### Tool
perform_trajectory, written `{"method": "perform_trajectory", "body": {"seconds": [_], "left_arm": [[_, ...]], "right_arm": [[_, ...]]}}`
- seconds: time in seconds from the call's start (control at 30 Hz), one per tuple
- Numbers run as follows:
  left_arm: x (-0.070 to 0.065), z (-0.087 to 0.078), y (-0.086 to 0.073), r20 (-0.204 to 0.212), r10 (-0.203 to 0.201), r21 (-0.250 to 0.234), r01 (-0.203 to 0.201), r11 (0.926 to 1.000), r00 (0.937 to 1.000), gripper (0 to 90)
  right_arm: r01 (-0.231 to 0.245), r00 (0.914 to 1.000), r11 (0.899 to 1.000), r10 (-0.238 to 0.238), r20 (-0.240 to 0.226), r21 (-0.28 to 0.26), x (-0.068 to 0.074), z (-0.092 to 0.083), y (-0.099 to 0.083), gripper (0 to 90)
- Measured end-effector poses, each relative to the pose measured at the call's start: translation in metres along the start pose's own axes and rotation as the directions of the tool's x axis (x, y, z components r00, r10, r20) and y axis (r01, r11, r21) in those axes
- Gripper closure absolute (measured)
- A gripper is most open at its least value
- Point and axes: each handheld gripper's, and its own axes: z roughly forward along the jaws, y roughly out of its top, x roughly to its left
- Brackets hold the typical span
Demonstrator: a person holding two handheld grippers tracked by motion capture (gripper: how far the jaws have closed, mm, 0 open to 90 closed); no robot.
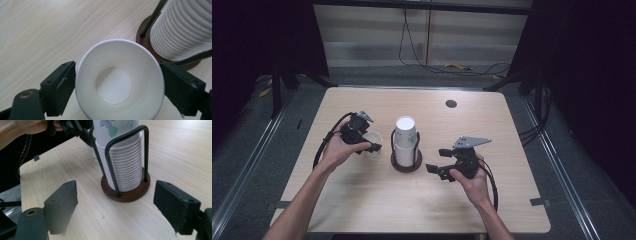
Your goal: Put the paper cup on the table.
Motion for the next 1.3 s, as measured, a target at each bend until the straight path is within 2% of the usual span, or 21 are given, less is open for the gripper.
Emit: {"method": "perform_trajectory", "body": {"seconds": [0.07,0.17,0.3,0.37,0.4,0.5,0.6,0.67,0.73,0.83,0.9,0.97,1.0,1.03,1.07,1.1,1.13,1.17,1.2,1.23,1.3], "left_arm": [[0.001,-0.001,0.000,0.001,-0.002,-0.015,0.002,0.9999,1.0000,16.6],[0.000,-0.001,0.000,-0.021,0.003,-0.028,-0.003,0.9996,0.9998,16.6],[0.001,-0.004,-0.002,0.018,-0.001,-0.067,0.002,0.9978,0.9998,16.6],[0.001,-0.005,-0.002,0.002,-0.009,-0.078,0.009,0.9969,1.0000,16.5],[0.001,-0.006,-0.002,0.008,-0.005,-0.083,0.006,0.9965,0.9999,16.6],[0.002,-0.013,-0.002,-0.009,-0.013,-0.136,0.011,0.9907,0.9999,16.6],[0.005,-0.018,-0.001,0.017,-0.030,-0.150,0.032,0.9882,0.9994,16.5],[0.005,-0.020,-0.002,-0.015,-0.034,-0.169,0.031,0.9851,0.9993,16.7],[0.007,-0.023,-0.004,0.004,-0.035,-0.183,0.035,0.9825,0.9994,16.6],[0.006,-0.028,-0.008,-0.020,-0.016,-0.185,0.012,0.9827,0.9997,16.7],[0.007,-0.031,-0.012,-0.002,-0.025,-0.209,0.024,0.9776,0.9997,16.7],[0.007,-0.034,-0.016,-0.009,-0.022,-0.230,0.019,0.9731,0.9997,17.2],[0.007,-0.035,-0.018,-0.001,-0.016,-0.235,0.015,0.9719,0.9999,17.2],[0.006,-0.037,-0.020,0.016,-0.019,-0.253,0.022,0.9671,0.9997,17.2],[0.007,-0.038,-0.021,0.018,-0.006,-0.251,0.011,0.9678,0.9998,17.3],[0.006,-0.039,-0.022,0.020,-0.009,-0.264,0.014,0.9645,0.9998,17.4],[0.006,-0.040,-0.024,0.026,-0.004,-0.265,0.011,0.9641,0.9996,17.2],[0.006,-0.040,-0.025,0.052,-0.017,-0.287,0.032,0.9574,0.9985,16.8],[0.005,-0.041,-0.026,0.058,-0.022,-0.294,0.038,0.9551,0.9981,16.8],[0.005,-0.044,-0.027,0.038,-0.013,-0.308,0.024,0.9511,0.9992,16.9],[0.005,-0.047,-0.029,0.042,-0.010,-0.311,0.022,0.9500,0.9991,17.0]], "right_arm": [[0.003,1.0000,1.000,-0.003,0.000,-0.001,0.000,0.000,0.000,19.7],[0.003,1.0000,1.000,-0.003,0.002,-0.001,0.000,0.000,0.000,19.6],[0.002,1.0000,1.000,-0.002,0.005,0.000,-0.001,-0.001,0.000,19.5],[-0.002,1.0000,1.000,0.002,0.005,-0.002,-0.002,-0.001,0.000,19.4],[-0.003,1.0000,1.000,0.003,0.004,-0.003,-0.002,-0.001,0.000,19.4],[-0.001,1.0000,1.000,0.001,0.005,-0.006,-0.002,-0.001,0.000,19.4],[0.003,1.0000,1.000,-0.003,0.002,-0.008,-0.001,-0.001,0.000,19.4],[-0.001,1.0000,1.000,0.001,0.003,-0.013,-0.001,-0.002,0.000,19.4],[-0.001,1.0000,1.000,0.001,0.007,-0.014,-0.002,-0.002,0.000,19.4],[-0.001,1.0000,1.000,0.001,0.008,-0.017,-0.002,-0.003,0.000,19.4],[-0.004,1.0000,1.000,0.004,0.008,-0.014,-0.002,-0.002,0.000,19.4],[-0.002,1.0000,1.000,0.002,0.009,-0.011,-0.002,-0.001,-0.001,19.4],[-0.001,1.0000,1.000,0.001,0.009,-0.010,-0.002,-0.001,-0.001,19.5],[-0.002,1.0000,1.000,0.003,0.008,-0.009,-0.001,-0.001,-0.001,19.8],[-0.002,1.0000,1.000,0.003,0.006,-0.009,-0.002,-0.001,0.000,20.2],[-0.004,1.0000,1.000,0.004,0.007,-0.010,-0.002,-0.001,-0.001,20.2],[-0.006,1.0000,1.000,0.006,0.007,-0.010,-0.002,-0.001,-0.001,20.2],[-0.008,0.9999,1.000,0.008,0.008,-0.010,-0.002,-0.001,-0.001,20.1],[-0.008,0.9999,1.000,0.008,0.009,-0.011,-0.003,-0.002,-0.001,19.9],[-0.007,0.9999,1.000,0.007,0.010,-0.011,-0.003,-0.002,-0.001,19.9],[-0.008,0.9999,1.000,0.008,0.012,-0.010,-0.003,-0.002,-0.001,19.7]]}}
